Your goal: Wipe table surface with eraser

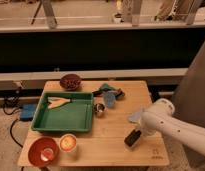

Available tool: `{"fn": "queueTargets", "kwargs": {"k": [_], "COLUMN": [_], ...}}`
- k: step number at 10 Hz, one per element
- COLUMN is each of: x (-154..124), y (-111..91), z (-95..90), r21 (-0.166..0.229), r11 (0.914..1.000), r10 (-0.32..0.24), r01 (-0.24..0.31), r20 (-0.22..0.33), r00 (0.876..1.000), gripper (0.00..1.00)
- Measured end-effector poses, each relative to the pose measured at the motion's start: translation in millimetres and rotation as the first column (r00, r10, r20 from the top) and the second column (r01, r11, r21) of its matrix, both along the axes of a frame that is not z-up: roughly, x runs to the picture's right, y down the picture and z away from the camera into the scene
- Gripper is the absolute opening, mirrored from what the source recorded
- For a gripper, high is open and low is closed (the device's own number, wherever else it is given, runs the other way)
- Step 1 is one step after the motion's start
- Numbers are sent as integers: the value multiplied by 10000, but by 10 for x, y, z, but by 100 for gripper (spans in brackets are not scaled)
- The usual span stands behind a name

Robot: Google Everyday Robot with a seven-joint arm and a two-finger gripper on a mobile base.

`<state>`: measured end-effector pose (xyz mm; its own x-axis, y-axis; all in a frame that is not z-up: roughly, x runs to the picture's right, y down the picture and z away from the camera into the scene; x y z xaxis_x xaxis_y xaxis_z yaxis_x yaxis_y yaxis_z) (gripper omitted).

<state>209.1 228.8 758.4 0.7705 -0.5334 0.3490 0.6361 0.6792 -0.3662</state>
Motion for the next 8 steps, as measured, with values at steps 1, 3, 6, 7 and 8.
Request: {"fn": "queueTargets", "kwargs": {"k": [1,3,6,7,8], "x": [-1,-31,-161,-241,-380], "y": [7,46,32,12,-12], "z": [48,194,378,409,448], "r21": [-12,-123,-337,-369,-397], "r11": [10000,9999,9994,9993,9992], "r10": [-29,-40,114,118,64], "r01": [29,40,-95,-89,-21], "r20": [-37,-2,553,776,1072], "r00": [10000,10000,9984,9969,9942], "gripper": [0,0,0,0,0]}}
